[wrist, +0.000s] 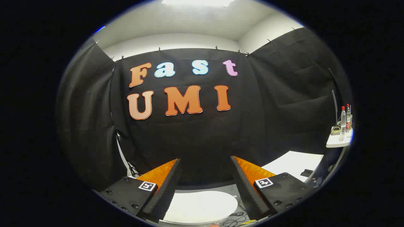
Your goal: Open the toilet lid.
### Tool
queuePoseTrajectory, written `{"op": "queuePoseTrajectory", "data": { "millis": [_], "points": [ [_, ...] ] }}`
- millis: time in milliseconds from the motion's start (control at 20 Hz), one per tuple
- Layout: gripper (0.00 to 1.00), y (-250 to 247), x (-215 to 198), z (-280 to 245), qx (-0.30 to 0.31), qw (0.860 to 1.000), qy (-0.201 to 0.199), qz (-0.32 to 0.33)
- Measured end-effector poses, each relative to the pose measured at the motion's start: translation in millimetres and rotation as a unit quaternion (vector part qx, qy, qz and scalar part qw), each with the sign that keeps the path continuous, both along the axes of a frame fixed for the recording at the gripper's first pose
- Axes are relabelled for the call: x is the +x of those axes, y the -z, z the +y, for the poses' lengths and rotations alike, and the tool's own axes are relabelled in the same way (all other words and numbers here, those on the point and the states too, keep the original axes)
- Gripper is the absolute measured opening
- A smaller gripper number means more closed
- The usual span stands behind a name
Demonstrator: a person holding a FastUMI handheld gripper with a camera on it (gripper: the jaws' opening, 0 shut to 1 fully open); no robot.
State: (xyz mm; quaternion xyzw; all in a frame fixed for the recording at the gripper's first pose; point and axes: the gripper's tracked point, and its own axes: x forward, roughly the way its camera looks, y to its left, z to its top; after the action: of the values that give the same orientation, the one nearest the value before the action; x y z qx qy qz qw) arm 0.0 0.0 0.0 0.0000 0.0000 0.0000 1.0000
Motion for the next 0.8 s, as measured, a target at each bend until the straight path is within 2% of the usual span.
{"op": "queuePoseTrajectory", "data": {
  "millis": [800],
  "points": [
    [0.98,4.6,12.5,8.1,-0.014,1.000,-0.005,0.005]
  ]
}}
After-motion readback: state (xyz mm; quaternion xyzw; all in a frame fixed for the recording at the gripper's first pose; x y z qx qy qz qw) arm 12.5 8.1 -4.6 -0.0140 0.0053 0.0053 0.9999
